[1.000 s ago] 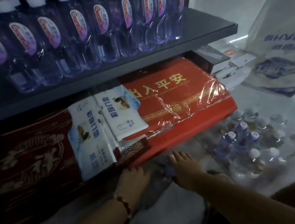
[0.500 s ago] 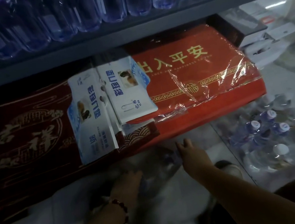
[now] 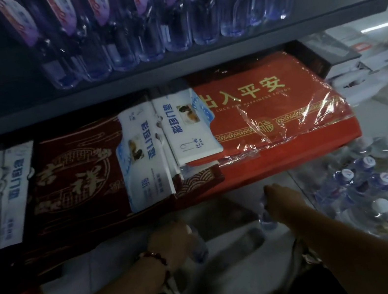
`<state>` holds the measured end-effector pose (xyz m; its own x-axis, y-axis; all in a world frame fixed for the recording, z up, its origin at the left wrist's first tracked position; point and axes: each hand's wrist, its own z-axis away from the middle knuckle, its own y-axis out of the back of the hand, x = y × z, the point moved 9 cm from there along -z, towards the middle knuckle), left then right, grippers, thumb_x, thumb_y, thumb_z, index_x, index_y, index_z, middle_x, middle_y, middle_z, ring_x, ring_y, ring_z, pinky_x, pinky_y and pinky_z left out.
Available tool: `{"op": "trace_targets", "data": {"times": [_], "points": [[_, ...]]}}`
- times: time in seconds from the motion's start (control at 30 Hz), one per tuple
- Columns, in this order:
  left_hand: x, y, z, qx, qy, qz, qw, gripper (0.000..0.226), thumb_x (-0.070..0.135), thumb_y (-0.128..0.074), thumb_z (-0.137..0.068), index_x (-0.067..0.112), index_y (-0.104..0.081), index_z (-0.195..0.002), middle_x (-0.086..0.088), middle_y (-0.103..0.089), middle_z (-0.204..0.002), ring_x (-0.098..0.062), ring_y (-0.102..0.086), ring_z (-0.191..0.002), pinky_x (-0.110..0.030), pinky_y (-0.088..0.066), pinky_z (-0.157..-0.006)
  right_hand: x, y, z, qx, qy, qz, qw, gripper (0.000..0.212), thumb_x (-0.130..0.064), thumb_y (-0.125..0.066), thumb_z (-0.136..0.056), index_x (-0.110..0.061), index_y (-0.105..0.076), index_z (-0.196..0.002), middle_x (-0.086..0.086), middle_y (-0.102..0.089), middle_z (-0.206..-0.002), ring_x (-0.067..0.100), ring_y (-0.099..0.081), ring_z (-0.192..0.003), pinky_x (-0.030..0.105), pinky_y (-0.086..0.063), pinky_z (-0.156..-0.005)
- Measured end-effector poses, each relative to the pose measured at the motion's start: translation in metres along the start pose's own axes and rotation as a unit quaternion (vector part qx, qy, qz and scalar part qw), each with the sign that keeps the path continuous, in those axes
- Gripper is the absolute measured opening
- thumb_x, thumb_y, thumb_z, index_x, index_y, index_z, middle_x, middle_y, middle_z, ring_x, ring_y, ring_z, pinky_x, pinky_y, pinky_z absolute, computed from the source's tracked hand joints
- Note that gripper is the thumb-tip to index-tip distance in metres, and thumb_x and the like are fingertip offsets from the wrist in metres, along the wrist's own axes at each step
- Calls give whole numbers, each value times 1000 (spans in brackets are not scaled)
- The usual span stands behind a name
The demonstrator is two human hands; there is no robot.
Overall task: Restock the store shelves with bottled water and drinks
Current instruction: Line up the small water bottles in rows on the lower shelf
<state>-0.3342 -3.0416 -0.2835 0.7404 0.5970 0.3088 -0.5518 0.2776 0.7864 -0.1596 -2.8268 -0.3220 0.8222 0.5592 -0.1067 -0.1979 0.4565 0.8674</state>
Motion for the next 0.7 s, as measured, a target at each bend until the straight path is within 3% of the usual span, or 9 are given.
{"op": "trace_targets", "data": {"times": [0.07,0.1,0.17,0.27,0.37,0.43,0.53,0.63,0.7], "points": [[4,15,6,19,-14,28,999,23,38,-58,-97,16,-59,-92,15,-56,-74,-1,-61,-85,-12,-41,-67,-7,17,10,-4,16,6,1000,27,-26,-71,-89,-14,-62,-111,2,-65,-106,16,-64,-93,26,-51,-80],[9,26,10,40,-24,9,999,25,43,-59,-96,18,-56,-97,15,-50,-78,-8,-61,-90,-18,-43,-71,-9,29,13,11,30,0,1000,28,-26,-70,-89,-13,-61,-113,2,-64,-106,17,-64,-96,27,-51,-81],[14,49,15,80,-24,37,996,28,49,-58,-94,23,-46,-96,10,-55,-91,-16,-60,-94,-28,-47,-80,-16,57,20,39,58,-30,997,29,-22,-69,-88,-14,-61,-115,1,-63,-104,17,-63,-95,29,-52,-77],[34,84,24,93,-51,53,993,30,47,-61,-93,26,-40,-94,9,-50,-93,-12,-54,-89,-28,-43,-75,-33,104,44,44,95,-40,994,23,-18,-65,-89,-12,-65,-112,6,-68,-105,16,-62,-85,26,-49,-71],[57,135,40,133,-108,117,978,26,47,-64,-92,26,-48,-94,10,-60,-94,-8,-59,-85,-24,-46,-68,-56,162,78,65,154,-68,984,19,-13,-65,-87,-11,-65,-106,0,-64,-97,13,-60,-76,19,-44,-61],[68,168,45,170,-132,191,958,17,43,-65,-92,30,-54,-92,7,-65,-88,-6,-62,-79,-22,-47,-63,-60,201,98,99,181,-87,975,5,-20,-64,-86,-17,-65,-90,0,-66,-90,20,-64,-80,28,-48,-63],[84,207,52,194,-154,396,884,8,45,-63,-91,38,-64,-96,6,-72,-94,-16,-70,-91,-40,-57,-86,-55,244,122,146,194,-193,951,6,-26,-65,-91,-22,-63,-86,2,-69,-84,17,-64,-75,28,-46,-62],[104,233,58,180,-166,597,764,13,49,-59,-92,43,-69,-86,-2,-70,-105,-26,-67,-97,-46,-55,-79,-46,264,145,196,195,-341,899,12,-29,-62,-97,-21,-66,-105,-3,-72,-93,3,-65,-73,17,-45,-58],[113,245,62,206,-170,633,727,13,48,-59,-94,41,-68,-90,-1,-67,-112,-25,-64,-104,-46,-54,-84,-52,268,150,199,201,-406,869,13,-27,-58,-100,-21,-64,-109,-6,-72,-96,0,-68,-73,12,-46,-57]]}}
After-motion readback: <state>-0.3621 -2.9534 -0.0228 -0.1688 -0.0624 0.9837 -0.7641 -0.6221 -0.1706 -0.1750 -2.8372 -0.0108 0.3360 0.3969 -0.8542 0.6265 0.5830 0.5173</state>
